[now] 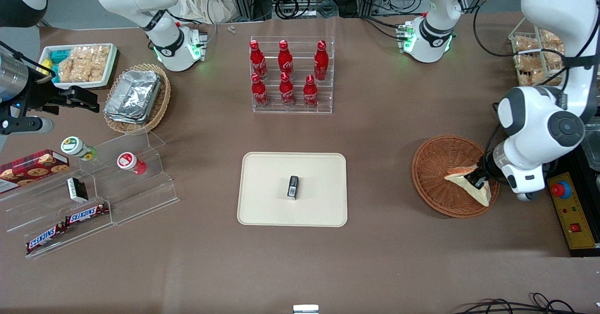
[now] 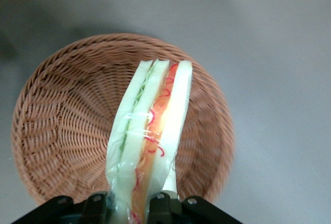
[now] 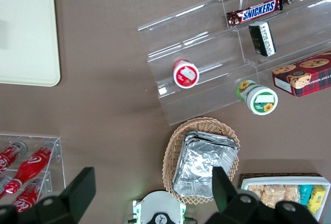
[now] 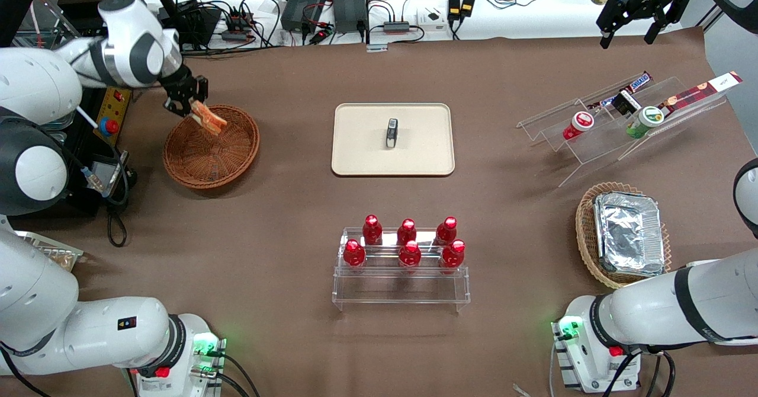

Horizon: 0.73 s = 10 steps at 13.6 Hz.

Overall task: Place sandwich from basket to tray
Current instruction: 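Close the left gripper on the sandwich and lift it, then carry the held sandwich from the basket over to the cream tray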

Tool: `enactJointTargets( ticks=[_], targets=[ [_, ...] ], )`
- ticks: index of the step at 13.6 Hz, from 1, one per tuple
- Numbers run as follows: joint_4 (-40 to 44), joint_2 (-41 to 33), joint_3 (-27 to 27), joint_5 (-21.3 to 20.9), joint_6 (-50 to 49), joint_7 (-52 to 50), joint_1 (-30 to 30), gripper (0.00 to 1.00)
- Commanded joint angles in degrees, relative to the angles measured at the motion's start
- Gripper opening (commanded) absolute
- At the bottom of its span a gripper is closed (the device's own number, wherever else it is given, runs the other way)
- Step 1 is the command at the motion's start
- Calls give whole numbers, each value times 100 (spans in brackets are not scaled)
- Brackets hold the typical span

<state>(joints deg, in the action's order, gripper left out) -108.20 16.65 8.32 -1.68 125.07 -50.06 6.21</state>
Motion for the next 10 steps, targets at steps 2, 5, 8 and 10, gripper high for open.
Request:
enactJointTargets(
  ticks=[2,5,8,10],
  targets=[
    [1589,312,310,-43,-1510,1216,-207,0],
    [2554,688,389,-25,-2080,1235,-812,0],
    [3829,1532,399,-52,-2680,1174,-1490,0],
    [4095,1893,399,-43,-2585,1191,-1780,0]
  ],
)
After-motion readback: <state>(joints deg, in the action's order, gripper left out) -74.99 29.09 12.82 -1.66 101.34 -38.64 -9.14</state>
